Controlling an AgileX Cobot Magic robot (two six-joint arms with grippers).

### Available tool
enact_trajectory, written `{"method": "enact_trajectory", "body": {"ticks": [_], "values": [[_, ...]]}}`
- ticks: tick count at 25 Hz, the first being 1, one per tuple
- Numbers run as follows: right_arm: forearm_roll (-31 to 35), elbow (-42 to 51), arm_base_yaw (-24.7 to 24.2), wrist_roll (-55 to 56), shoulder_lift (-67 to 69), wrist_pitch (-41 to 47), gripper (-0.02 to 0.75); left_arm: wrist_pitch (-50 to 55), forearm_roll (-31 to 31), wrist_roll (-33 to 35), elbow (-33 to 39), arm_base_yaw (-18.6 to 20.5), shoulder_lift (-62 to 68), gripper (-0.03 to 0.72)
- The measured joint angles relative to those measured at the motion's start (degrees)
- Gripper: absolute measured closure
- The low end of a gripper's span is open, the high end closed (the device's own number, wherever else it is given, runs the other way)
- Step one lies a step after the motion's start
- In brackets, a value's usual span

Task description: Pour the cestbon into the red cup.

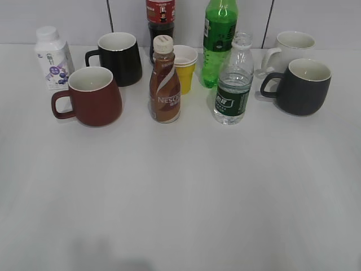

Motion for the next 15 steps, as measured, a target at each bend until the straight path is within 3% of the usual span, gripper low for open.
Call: {"method": "enact_trajectory", "body": {"ticks": [15], "values": [[0.0, 0.0, 0.0, 0.0, 0.0, 0.0, 0.174, 0.0, 0.0, 0.0, 0.0, 0.0, 0.0, 0.442]]}}
